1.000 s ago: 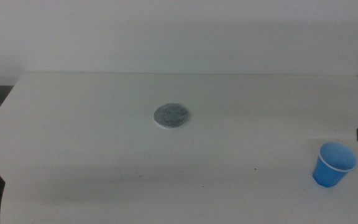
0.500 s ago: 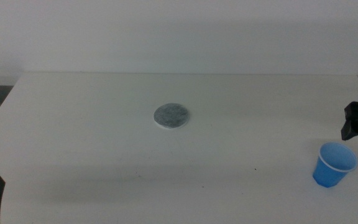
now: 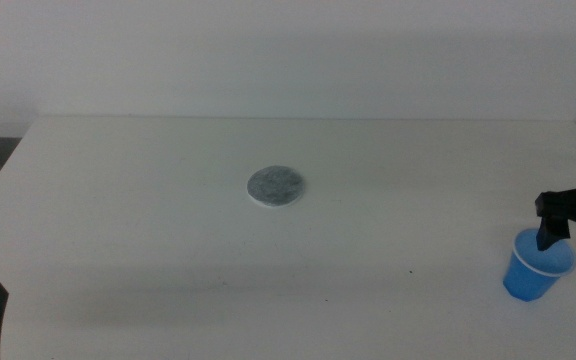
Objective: Place an empty cup on a cup mat.
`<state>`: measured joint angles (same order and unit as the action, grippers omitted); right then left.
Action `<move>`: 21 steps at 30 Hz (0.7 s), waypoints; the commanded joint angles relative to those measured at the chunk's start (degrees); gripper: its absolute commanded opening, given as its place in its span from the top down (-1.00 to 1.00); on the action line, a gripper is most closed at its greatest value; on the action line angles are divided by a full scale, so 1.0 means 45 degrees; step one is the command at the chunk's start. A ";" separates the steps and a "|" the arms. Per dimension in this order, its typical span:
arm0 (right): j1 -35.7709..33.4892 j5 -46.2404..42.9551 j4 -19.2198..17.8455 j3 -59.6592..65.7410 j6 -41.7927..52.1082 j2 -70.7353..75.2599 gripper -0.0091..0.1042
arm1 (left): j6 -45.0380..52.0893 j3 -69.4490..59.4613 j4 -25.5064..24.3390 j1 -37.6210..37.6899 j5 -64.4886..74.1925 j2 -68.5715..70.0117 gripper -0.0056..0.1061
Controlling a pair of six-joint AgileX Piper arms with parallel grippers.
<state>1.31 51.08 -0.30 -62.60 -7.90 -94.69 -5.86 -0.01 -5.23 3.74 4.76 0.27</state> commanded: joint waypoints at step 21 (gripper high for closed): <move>0.0104 0.0010 0.0067 -0.0058 -0.0338 -0.1527 0.33 | -0.0039 0.0003 0.0027 0.0043 -0.0148 -0.0061 -0.78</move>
<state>1.31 51.18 0.00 -62.60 -9.13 -101.52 -5.86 -0.01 -5.23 3.74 4.76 0.27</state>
